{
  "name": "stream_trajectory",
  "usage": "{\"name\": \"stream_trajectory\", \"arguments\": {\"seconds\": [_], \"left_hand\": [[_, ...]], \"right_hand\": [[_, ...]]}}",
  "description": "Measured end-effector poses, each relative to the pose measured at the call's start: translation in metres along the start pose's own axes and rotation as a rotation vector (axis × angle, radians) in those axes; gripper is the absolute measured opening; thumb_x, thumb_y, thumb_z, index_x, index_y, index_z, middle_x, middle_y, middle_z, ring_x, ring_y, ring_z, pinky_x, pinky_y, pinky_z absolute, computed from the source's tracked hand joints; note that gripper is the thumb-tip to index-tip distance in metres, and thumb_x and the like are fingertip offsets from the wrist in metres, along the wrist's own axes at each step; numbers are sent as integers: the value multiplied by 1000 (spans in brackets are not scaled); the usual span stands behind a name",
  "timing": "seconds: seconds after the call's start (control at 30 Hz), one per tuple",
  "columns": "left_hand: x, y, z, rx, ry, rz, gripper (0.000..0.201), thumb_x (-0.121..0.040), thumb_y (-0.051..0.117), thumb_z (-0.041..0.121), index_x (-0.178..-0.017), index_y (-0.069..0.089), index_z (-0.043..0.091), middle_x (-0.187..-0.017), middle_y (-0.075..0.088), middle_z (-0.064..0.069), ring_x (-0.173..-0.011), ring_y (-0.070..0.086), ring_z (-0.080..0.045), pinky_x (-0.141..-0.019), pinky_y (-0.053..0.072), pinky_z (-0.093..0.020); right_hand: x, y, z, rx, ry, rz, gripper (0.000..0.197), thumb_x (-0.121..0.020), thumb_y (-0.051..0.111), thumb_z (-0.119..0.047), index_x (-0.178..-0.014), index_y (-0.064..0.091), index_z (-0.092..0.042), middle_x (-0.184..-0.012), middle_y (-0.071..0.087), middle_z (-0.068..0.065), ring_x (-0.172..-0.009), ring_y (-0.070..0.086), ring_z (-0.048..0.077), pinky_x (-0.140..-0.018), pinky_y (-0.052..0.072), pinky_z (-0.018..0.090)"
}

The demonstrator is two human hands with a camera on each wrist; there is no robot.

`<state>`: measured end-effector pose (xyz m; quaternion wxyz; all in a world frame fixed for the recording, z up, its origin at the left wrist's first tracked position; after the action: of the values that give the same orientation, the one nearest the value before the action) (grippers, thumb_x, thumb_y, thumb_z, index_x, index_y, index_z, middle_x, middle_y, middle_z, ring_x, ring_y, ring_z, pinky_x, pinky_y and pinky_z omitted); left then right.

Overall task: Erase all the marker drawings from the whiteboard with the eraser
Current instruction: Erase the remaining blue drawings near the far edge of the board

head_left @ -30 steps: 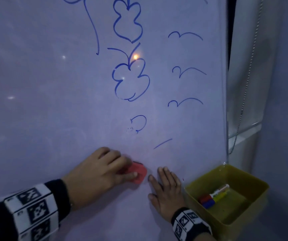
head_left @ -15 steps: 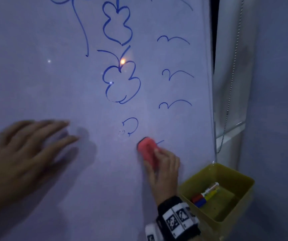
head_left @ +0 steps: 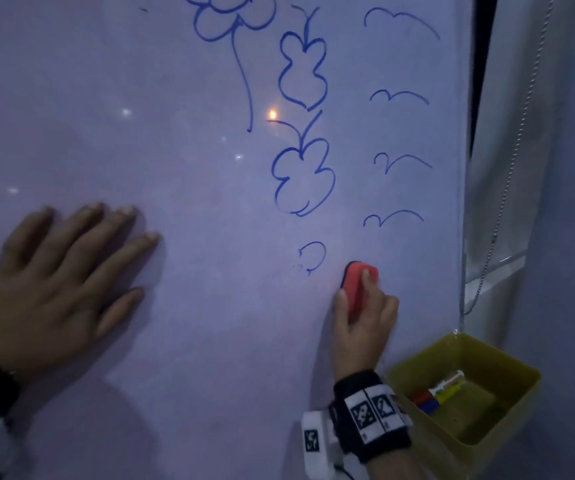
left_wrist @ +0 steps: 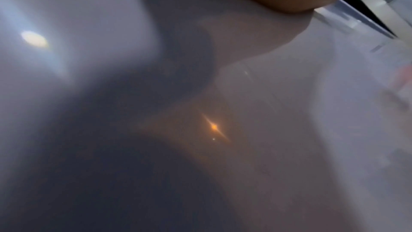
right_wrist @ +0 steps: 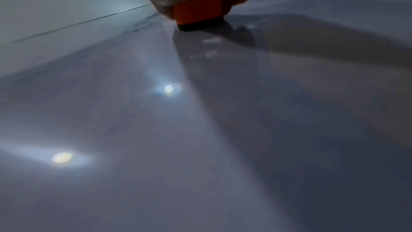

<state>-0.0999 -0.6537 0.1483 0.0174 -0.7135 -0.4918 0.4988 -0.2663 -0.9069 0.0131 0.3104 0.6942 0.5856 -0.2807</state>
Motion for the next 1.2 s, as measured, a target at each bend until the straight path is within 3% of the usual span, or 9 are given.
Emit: {"name": "stream_trajectory", "arguments": {"seconds": [0.07, 0.2, 0.37, 0.57, 0.73, 0.83, 0.93, 1.1, 1.2], "left_hand": [[-7, -14, 14, -92, 110, 149, 55, -92, 36, 42, -140, 39, 14, -147, 35, -14, -134, 32, -33, -107, 23, -53], [-8, -21, 19, -186, 138, 117, 52, -90, 41, 38, -135, 46, 12, -140, 45, -15, -129, 36, -33, -108, 22, -47], [-8, -21, 19, -203, 119, 99, 51, -90, 39, 37, -135, 44, 13, -139, 46, -13, -128, 37, -33, -109, 20, -47], [-9, -22, 20, -241, 117, 114, 51, -89, 41, 37, -135, 46, 13, -139, 46, -13, -128, 37, -32, -108, 21, -47], [-10, -22, 20, -257, 123, 123, 52, -89, 40, 37, -136, 43, 14, -141, 44, -12, -132, 33, -29, -109, 19, -46], [-9, -21, 18, -228, 128, 138, 53, -90, 40, 36, -137, 41, 15, -142, 42, -11, -138, 25, -27, -110, 19, -47], [-10, -26, 21, -193, 137, 184, 48, -87, 44, 35, -130, 48, 14, -133, 51, -13, -123, 41, -31, -107, 23, -47], [-53, -45, 21, -161, -9, 303, 31, -86, 44, 28, -109, 57, 12, -119, 54, -13, -110, 43, -30, -93, 31, -45], [-77, -42, 21, -170, -123, 316, 39, -89, 42, 30, -121, 55, 12, -130, 48, -14, -120, 38, -30, -100, 24, -45]], "right_hand": [[9, 13, -30, -39, -117, -95, 41, -92, 41, -53, -122, 44, -26, -94, 35, -1, -79, 44, 18, -65, 42, 28], [15, 23, -62, 91, -560, -278, 39, -95, 33, -51, -118, 46, -23, -88, 41, 5, -70, 45, 23, -56, 43, 28], [-32, 10, -24, 1, -25, -87, 40, -83, 47, -44, -118, 43, -25, -93, 48, 20, -82, 46, 22, -69, 49, 36], [-7, 29, -77, 70, -517, -311, 37, -94, 36, -51, -114, 48, -22, -87, 41, 4, -64, 50, 25, -50, 43, 26], [-40, 15, -41, 20, 36, -81, 47, -82, 47, -43, -118, 53, -13, -93, 49, 21, -81, 55, 36, -65, 52, 44], [-28, 31, -93, 14, -283, -207, 39, -84, 49, -42, -118, 47, -24, -92, 45, 10, -79, 46, 24, -61, 45, 31], [-37, 35, -110, 97, -673, -343, 32, -92, 43, -44, -120, 48, -29, -94, 43, 2, -77, 43, 21, -57, 44, 27], [-103, 14, -42, 98, -3, -160, 60, -82, 35, -51, -131, 52, -22, -108, 50, 19, -100, 47, 35, -78, 48, 47], [-69, 22, -73, 57, -142, -235, 51, -84, 42, -42, -131, 47, -24, -103, 52, 19, -92, 51, 32, -77, 47, 38]]}}
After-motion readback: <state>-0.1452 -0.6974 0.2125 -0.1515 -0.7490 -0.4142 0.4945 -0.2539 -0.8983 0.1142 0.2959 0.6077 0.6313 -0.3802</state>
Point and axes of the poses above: each hand's wrist, its own x-axis away from the middle knuckle, its own y-axis out of the palm, z = x × y, the point moved 8 cm from there along -x, towards the middle knuckle
